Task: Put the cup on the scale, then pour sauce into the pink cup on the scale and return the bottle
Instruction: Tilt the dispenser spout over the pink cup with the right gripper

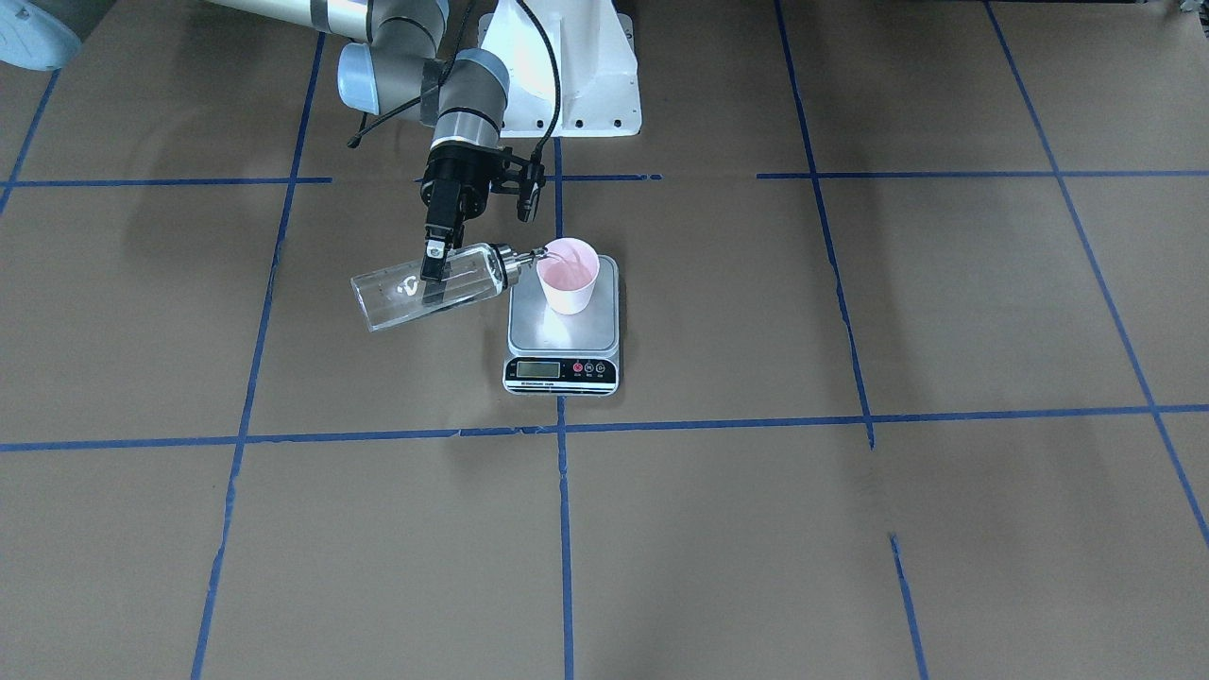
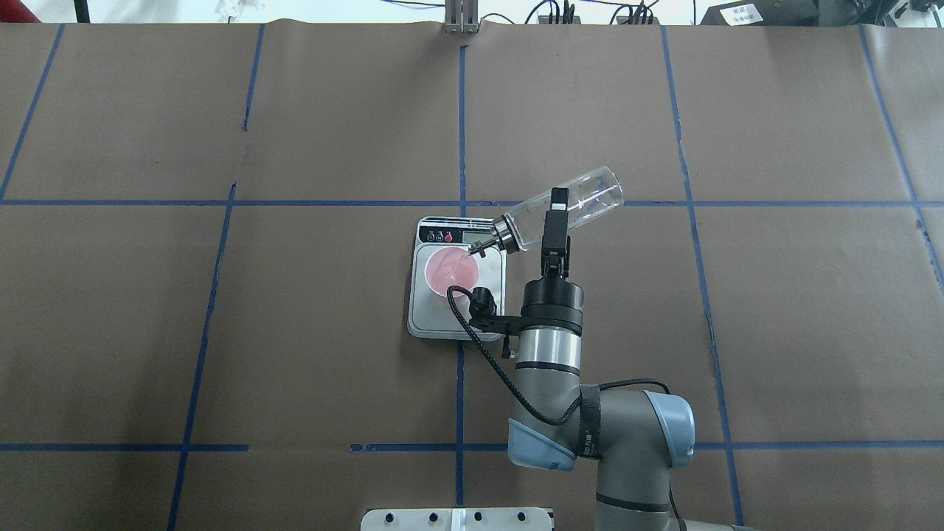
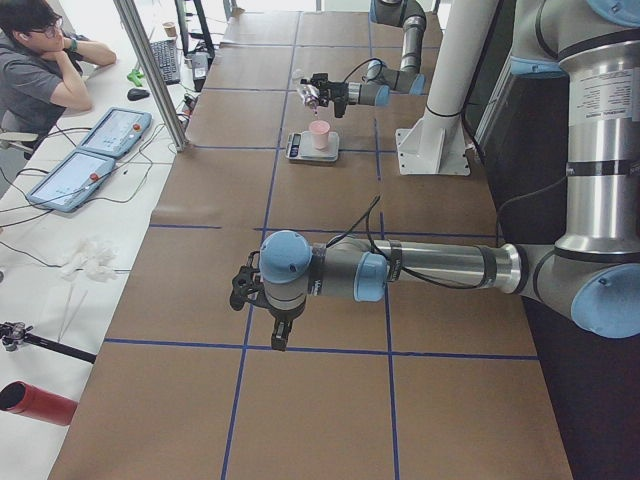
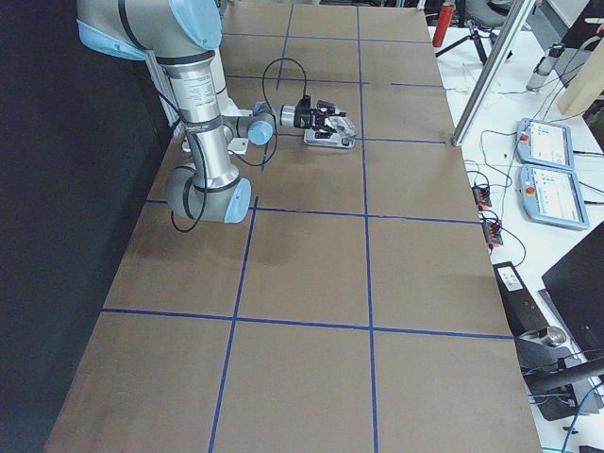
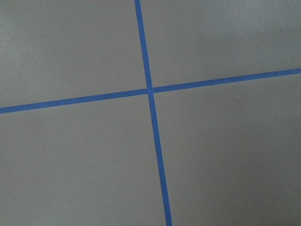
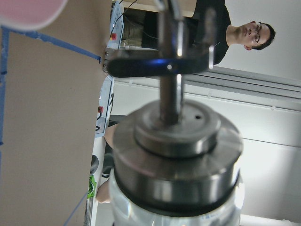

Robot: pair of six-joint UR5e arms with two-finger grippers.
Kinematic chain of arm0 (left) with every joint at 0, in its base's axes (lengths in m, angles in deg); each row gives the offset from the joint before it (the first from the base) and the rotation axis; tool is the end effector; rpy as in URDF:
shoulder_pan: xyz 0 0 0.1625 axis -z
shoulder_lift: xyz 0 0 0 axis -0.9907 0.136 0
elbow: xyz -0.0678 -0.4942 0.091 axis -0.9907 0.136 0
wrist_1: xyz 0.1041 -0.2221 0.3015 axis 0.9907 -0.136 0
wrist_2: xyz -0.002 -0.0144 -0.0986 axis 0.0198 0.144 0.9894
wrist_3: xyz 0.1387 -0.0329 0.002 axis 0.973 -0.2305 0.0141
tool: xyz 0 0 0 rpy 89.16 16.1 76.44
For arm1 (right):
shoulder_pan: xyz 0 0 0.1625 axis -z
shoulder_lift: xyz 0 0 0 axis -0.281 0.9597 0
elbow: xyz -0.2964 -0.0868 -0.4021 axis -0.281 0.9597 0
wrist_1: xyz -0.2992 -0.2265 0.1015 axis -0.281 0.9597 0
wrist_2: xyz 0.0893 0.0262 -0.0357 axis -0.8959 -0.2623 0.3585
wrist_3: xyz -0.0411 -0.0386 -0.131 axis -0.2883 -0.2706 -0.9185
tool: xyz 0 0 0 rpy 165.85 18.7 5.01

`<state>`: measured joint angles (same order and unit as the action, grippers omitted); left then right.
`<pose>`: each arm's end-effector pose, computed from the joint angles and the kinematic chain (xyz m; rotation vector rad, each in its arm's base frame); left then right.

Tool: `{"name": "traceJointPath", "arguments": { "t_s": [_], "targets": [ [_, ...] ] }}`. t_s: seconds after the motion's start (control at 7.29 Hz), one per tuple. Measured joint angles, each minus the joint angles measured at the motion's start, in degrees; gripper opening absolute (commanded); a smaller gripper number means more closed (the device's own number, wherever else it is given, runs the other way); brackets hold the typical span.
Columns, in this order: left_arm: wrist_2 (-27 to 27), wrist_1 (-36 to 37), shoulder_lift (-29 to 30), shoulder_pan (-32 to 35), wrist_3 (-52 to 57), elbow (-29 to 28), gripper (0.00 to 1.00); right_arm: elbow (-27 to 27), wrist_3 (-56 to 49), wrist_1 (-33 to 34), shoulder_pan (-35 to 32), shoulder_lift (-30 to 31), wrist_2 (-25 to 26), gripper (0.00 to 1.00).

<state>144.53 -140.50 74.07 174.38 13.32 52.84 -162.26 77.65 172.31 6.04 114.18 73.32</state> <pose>-0.0421 -0.4226 0.7338 0.1519 0.8458 0.0977 -0.5818 -0.3850 0.3719 1.2942 0.7957 -0.7025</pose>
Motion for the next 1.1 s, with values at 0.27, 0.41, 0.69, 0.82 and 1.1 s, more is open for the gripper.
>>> {"name": "traceJointPath", "arguments": {
  "t_s": [0.27,0.41,0.69,0.82,1.1],
  "targets": [
    [0.0,0.0,-0.1,0.0,0.0,-0.1,1.00,0.0,-0.8,0.0,0.0,0.0,0.5,0.00],
    [0.0,0.0,-0.1,0.0,0.0,-0.1,1.00,0.0,-0.9,0.0,0.1,0.0,0.6,0.00],
    [0.0,0.0,-0.1,0.0,0.1,-0.1,1.00,0.0,-0.9,-0.1,0.2,0.1,1.0,0.00],
    [0.0,0.0,-0.2,0.0,0.1,-0.1,1.00,0.0,-0.9,-0.1,0.2,0.1,1.1,0.00],
    [0.0,0.0,-0.2,0.0,0.1,-0.1,1.00,0.0,-0.9,-0.2,0.2,0.1,1.1,0.00]
  ]
}}
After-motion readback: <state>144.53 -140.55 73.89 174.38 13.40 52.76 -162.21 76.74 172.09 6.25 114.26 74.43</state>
